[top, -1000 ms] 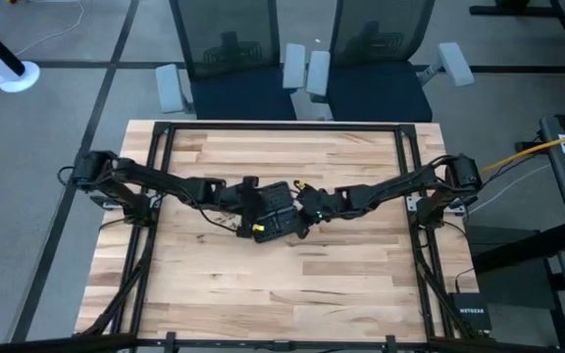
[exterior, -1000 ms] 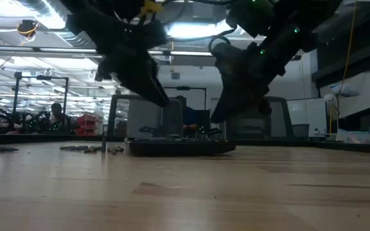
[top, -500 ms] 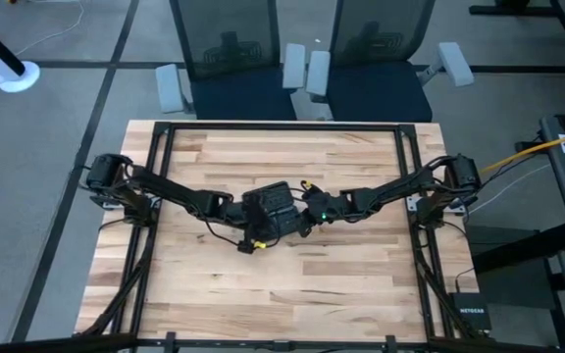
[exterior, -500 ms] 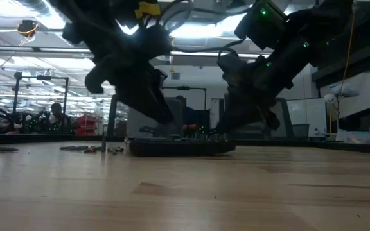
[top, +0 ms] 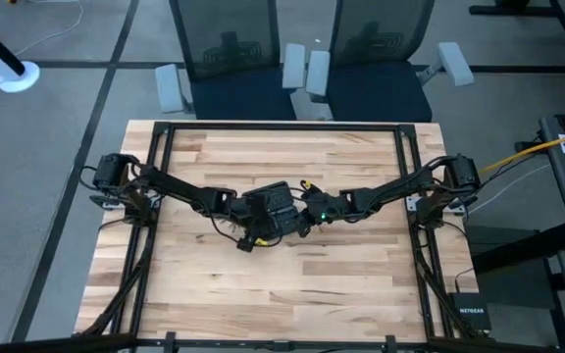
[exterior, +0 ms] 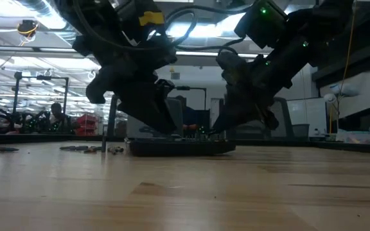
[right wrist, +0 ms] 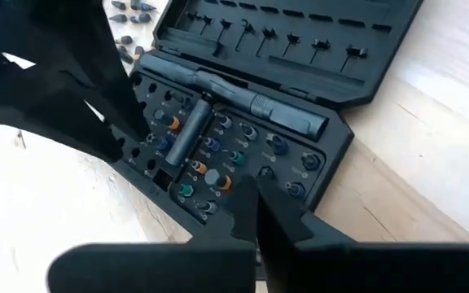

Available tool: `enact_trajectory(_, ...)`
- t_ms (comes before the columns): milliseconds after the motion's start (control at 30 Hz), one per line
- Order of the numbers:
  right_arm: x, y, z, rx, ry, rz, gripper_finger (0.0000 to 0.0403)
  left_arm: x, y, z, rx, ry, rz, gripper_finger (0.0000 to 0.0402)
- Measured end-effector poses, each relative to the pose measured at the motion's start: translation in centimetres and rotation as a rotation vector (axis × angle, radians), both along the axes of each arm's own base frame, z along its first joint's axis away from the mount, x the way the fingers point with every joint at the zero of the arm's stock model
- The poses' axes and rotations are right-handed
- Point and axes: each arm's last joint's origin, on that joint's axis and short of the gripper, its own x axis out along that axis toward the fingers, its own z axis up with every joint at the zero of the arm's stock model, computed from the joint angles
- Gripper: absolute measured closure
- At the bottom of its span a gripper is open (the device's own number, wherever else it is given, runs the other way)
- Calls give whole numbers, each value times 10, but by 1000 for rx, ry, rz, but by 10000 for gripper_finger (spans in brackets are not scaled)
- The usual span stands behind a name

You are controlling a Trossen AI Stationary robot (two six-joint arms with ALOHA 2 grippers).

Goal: Prefit tool cases
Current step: Remove the orange socket bit from the black prefit tool case

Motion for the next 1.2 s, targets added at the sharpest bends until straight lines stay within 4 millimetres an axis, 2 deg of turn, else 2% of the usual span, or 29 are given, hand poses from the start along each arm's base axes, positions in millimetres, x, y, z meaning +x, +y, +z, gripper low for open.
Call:
enact_trajectory(333,2,0,2,24,-28,-35,403,1,18,1,8,-11,-46,290)
enact_trajectory(500,2,-1,2,16,-28,-47,403,2,16,-2,5,-18,-146,290)
enact_trajectory(700,2,-1,2,19,-30,-55,403,8,17,-13,16,5,-131,290)
enact_trajectory(867,2,-1,2,33,-33,-67,403,14,19,-8,50,-13,-84,290)
enact_trajectory(1033,2,-1,2,32,-36,-67,403,8,19,-13,75,62,-122,290)
enact_trajectory(1200,2,-1,2,32,-36,-69,403,8,17,-14,75,66,-132,292)
